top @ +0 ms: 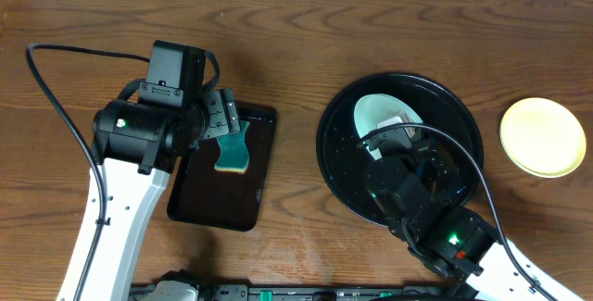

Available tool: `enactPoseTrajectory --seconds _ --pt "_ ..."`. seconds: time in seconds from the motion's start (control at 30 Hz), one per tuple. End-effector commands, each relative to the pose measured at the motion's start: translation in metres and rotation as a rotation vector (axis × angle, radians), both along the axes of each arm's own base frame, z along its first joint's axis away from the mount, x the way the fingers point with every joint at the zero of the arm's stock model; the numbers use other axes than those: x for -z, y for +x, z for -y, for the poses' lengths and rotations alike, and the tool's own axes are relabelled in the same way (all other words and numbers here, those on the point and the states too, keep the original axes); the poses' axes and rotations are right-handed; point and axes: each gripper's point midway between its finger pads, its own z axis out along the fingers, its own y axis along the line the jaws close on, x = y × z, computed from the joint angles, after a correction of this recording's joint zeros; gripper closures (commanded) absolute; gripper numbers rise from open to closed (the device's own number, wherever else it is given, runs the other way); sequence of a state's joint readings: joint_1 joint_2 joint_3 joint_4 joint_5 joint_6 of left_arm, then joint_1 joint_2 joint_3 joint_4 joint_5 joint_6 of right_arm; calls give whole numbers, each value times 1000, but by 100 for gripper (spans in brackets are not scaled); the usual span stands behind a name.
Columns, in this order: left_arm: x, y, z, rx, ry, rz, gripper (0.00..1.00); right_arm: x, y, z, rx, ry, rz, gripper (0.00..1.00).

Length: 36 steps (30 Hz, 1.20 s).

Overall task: Clean dirty plates on tray and stack at the side
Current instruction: 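Carry the pale green plate right and set it on the yellow plate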

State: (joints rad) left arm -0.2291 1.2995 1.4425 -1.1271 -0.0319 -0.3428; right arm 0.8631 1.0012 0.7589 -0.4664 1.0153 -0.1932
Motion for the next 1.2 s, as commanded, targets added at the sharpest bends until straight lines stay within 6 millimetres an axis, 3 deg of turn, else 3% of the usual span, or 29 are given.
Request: enactPoseTrajectory --seconds 0.0,0.47,0.7,0.83,1.07,1.17 --pt "-1 -1 -2 -11 -1 2 15 -7 1 0 14 -10 21 99" --pt "-1 -1 -2 -11 -1 2 15 -5 1 0 26 16 26 99" --pt "-1 -1 -2 -11 -1 2 15 -5 4 6 136 264 93 99" --pt "-1 -1 -2 -11 -1 2 15 13 16 16 168 421 14 99" --pt "-1 -1 -2 -11 -1 2 15 47 41 69 236 723 -176 99" --pt "-1 -1 -2 -11 -1 2 16 58 44 120 344 889 -191 99"
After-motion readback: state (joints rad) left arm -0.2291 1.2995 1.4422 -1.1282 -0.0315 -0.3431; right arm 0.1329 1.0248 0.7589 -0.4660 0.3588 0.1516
